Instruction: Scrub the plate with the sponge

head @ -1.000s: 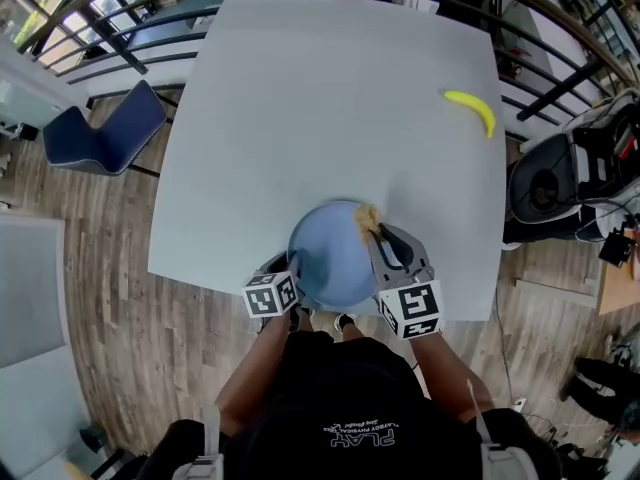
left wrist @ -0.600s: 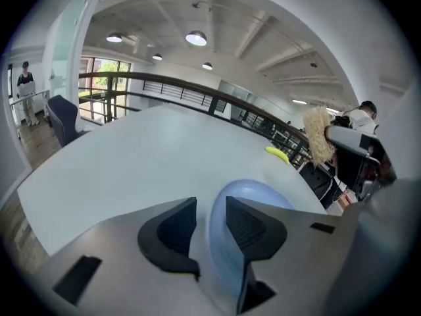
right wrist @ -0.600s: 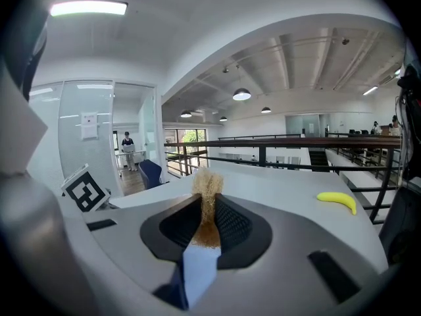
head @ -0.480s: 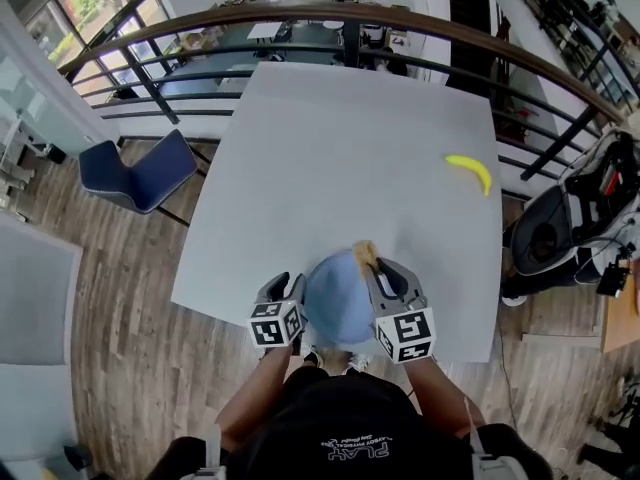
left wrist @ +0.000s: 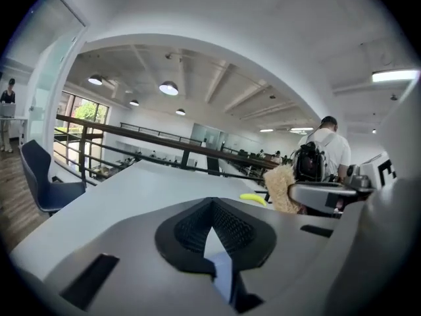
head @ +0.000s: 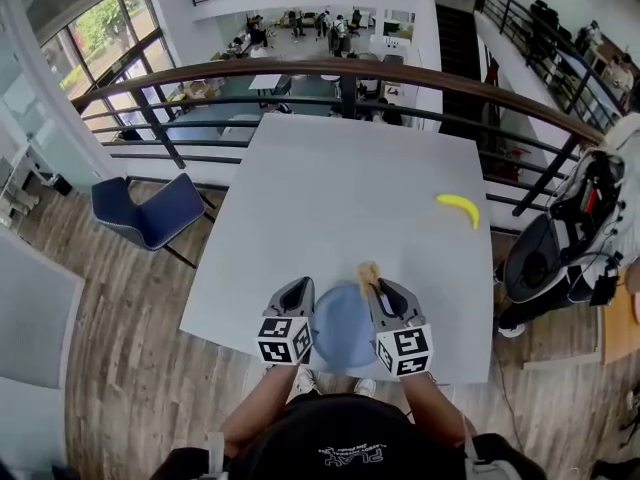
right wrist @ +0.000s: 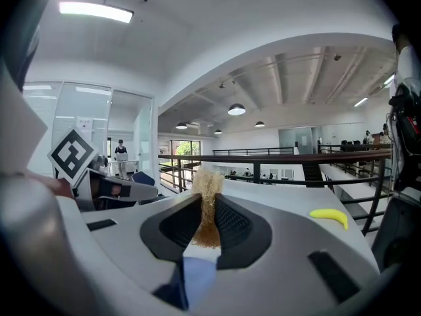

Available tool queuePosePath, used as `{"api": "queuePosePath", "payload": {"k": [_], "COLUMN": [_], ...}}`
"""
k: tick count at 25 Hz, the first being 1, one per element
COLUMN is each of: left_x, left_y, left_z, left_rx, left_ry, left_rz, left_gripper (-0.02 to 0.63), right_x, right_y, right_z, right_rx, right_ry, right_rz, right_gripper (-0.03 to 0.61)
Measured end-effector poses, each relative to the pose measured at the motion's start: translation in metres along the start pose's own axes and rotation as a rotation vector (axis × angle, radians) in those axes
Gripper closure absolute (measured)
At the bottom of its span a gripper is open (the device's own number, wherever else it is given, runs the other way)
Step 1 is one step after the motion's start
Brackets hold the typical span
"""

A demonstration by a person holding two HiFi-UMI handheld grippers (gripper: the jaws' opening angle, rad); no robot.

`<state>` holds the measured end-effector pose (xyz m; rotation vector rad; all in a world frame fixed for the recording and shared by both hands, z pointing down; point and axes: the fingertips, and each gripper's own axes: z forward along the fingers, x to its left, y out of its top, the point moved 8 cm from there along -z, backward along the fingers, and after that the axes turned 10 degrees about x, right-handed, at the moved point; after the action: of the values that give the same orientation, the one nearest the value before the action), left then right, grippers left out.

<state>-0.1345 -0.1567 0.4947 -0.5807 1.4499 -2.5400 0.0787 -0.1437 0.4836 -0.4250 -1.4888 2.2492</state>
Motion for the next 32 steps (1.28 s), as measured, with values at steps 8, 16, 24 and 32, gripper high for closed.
{"api": "queuePosePath", "payload": {"k": [8, 16, 24, 32], "left_x": [-0.014, -0.01, 0.0, 0.0], "left_y": [0.032, 0.038, 0.033, 0.023], "left_z": [-0.015, -0.02, -0.028, -0.036], "left_rx": [-0.121, -0.134, -0.125, -0.121], "left_ry": [-0.104, -0.086, -0.061, -0.048], "left_rz": [0.09, 0.106, 0.066, 0.062], "left_gripper": [0.601, 0.601, 0.6, 0.6], "right_x": [0.014, 0.019, 0.026, 0.031], "right_y": [0.023, 0.041, 0.042, 0.034], "right_z": [-0.004, -0.004, -0.004, -0.008], "right_rx": [-0.06, -0.104, -0.124, -0.125], "right_ry": [-0.013, -0.016, 0.017, 0.036], "right_rz": [-0.033, -0.063, -0.076, -0.085], "right_gripper": [0.511, 0.512, 0.512, 0.512]}}
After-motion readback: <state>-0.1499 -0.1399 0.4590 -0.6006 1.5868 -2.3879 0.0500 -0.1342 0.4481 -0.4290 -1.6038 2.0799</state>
